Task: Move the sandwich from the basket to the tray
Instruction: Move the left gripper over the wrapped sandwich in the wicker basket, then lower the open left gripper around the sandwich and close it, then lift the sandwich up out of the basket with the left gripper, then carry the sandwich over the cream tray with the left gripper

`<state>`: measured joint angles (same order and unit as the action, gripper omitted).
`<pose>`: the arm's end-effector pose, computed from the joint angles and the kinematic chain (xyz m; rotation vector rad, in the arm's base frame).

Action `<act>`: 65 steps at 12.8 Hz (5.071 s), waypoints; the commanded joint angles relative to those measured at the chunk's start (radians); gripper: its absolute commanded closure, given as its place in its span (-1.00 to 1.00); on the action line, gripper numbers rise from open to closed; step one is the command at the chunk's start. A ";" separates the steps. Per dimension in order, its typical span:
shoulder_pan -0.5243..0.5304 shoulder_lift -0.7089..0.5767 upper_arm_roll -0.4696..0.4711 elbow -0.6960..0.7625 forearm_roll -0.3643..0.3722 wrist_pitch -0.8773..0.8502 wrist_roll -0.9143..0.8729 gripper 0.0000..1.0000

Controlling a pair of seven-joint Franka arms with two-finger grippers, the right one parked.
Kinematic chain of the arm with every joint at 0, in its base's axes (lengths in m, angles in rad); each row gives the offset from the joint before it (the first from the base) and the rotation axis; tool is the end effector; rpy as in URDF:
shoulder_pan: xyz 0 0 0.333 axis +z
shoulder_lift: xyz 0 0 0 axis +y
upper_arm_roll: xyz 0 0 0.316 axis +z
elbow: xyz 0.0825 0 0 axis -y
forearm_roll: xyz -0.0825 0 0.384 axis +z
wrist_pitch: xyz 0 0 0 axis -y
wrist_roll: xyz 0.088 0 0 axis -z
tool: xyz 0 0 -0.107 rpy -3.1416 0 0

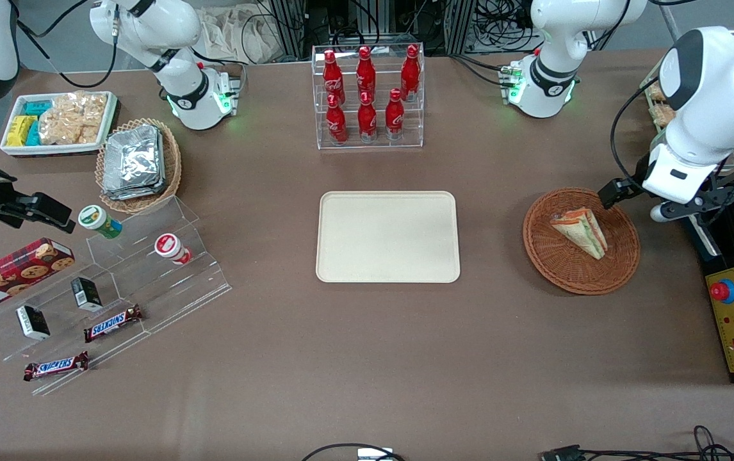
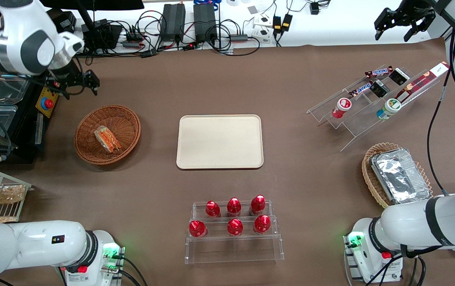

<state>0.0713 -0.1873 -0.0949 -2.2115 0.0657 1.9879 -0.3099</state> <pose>0.4877 -0.0088 0.4544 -3.0331 -0.3974 0.0369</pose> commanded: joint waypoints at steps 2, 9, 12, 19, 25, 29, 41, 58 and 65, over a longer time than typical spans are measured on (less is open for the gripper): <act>0.045 -0.058 -0.002 -0.163 -0.017 0.138 -0.034 -1.00; 0.081 -0.023 -0.003 -0.390 -0.106 0.460 -0.103 -1.00; 0.081 0.023 -0.002 -0.422 -0.107 0.558 -0.133 -1.00; 0.077 0.153 -0.003 -0.441 -0.107 0.733 -0.181 -1.00; 0.077 0.215 -0.003 -0.464 -0.107 0.828 -0.193 -1.00; 0.076 0.246 -0.005 -0.491 -0.107 0.908 -0.211 -0.63; 0.047 0.051 -0.012 -0.369 -0.087 0.545 0.099 1.00; 0.045 0.109 -0.522 -0.090 -0.087 0.312 0.099 0.91; 0.015 0.362 -0.638 0.050 0.049 0.319 -0.173 0.91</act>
<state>0.1052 0.0705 -0.7232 -2.2277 0.0384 2.3217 -0.4002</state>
